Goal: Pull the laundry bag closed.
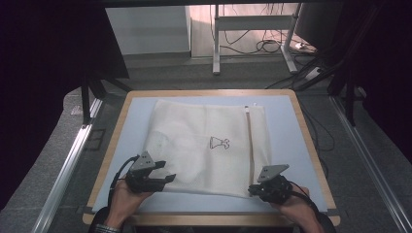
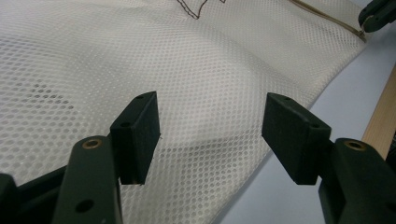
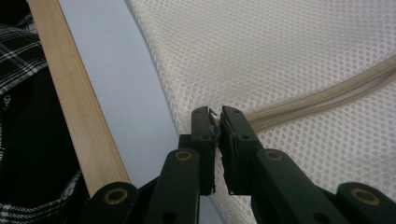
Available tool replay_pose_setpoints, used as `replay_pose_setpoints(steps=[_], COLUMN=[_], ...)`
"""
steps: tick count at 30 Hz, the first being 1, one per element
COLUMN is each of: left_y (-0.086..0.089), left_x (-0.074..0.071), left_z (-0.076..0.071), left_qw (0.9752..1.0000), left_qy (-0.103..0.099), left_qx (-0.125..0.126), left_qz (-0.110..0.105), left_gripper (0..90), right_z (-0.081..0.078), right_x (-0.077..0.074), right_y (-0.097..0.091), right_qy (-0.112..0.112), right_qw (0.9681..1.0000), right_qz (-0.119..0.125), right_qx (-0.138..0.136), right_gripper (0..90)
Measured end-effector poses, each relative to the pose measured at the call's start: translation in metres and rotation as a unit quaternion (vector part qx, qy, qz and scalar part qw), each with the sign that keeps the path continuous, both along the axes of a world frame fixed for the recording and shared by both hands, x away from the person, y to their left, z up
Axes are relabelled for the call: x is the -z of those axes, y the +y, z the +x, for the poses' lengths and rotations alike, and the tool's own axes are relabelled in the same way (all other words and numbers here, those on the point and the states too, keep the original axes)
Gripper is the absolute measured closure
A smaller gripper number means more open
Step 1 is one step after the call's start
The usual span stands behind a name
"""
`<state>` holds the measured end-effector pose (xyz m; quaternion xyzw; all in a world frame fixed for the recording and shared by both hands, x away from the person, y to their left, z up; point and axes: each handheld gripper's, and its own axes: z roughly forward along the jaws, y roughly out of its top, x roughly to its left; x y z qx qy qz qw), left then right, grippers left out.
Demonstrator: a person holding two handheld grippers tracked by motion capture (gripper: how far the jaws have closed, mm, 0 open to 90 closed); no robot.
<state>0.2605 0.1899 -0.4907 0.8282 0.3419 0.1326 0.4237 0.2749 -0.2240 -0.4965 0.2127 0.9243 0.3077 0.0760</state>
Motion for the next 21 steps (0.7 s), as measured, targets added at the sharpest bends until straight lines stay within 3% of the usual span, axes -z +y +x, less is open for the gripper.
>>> replay_pose_setpoints(steps=[11,21], left_y=[-0.005,-0.022], left_x=[0.000,0.000], left_z=[0.004,0.012], left_qw=[0.9999,0.9990], left_qy=[0.005,0.009], left_qx=[0.005,0.039], left_qz=[-0.014,-0.019], left_gripper=[39.2,52.1], right_z=[-0.001,-0.001], right_x=[-0.002,-0.001], right_y=[-0.004,-0.006], right_qy=[-0.002,0.001], right_qw=[1.0000,1.0000], right_qz=[-0.002,-0.003], right_qx=[0.006,0.009], right_gripper=[81.9,81.0])
